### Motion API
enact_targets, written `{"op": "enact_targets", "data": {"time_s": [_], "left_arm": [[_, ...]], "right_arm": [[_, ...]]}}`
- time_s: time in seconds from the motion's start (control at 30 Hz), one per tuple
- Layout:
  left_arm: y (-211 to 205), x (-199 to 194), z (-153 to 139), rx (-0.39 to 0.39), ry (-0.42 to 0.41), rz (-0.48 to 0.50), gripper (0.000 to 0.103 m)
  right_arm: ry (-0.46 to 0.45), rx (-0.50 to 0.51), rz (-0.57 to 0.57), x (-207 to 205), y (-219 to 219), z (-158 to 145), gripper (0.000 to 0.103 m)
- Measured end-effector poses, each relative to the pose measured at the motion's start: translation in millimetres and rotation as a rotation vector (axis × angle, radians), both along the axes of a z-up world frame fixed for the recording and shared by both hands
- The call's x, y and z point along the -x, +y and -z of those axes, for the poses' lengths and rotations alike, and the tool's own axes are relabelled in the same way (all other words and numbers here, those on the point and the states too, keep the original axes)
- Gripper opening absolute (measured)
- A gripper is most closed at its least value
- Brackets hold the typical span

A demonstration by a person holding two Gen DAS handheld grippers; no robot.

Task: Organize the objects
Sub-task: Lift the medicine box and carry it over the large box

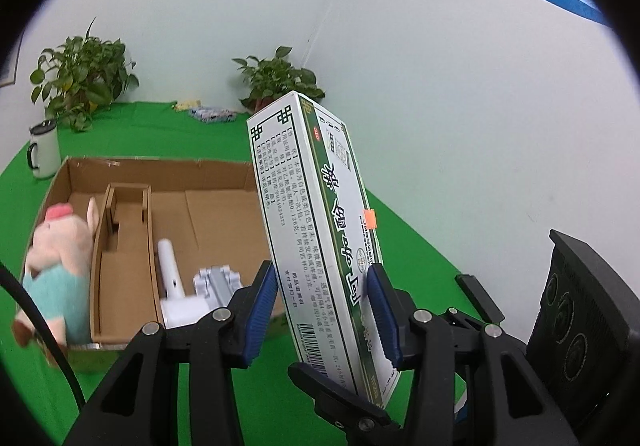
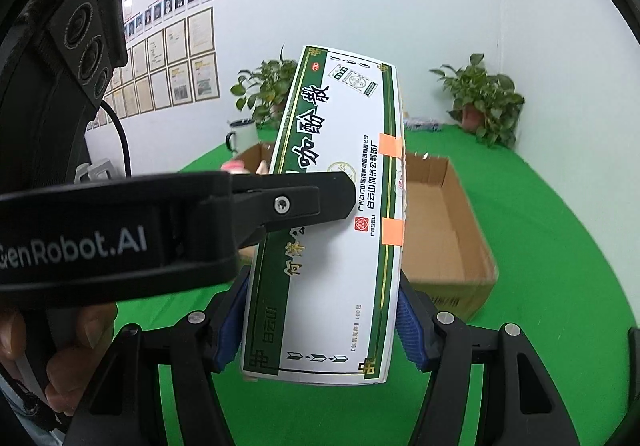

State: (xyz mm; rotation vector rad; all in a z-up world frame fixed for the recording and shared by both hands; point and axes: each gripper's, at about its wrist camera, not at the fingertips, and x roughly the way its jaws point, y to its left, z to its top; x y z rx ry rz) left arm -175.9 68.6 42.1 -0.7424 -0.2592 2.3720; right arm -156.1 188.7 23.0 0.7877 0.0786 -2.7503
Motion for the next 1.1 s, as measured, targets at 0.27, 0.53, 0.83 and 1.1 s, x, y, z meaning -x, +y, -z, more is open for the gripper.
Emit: {"op": "enact_targets", "data": {"time_s": [0.27,0.53,0.83,1.1], "left_arm": [[9.4,29.5,-35.8,-0.001,0.029,0.007,0.045],[14.3,67.1,-40.4,0.0,-0.029,0.017,0.045],[40.0,95.3,-27.1,0.058,-0.104,0.016,0.045],[58.9,117.7,-4.9,0.112,-0.174,0.025,0.045]], "right_arm": [[0.021,-0.005,0.003,28.2,11.2,-45.1,0.062],[-0.062,0.003,-0.001,82.2,23.4,-71.3,0.062],[-0.167,0.03,-0.008,136.7,39.8,-61.3,0.062],[-0.25,0.075,-0.015,160.4,58.1,-27.9,0.062]]}}
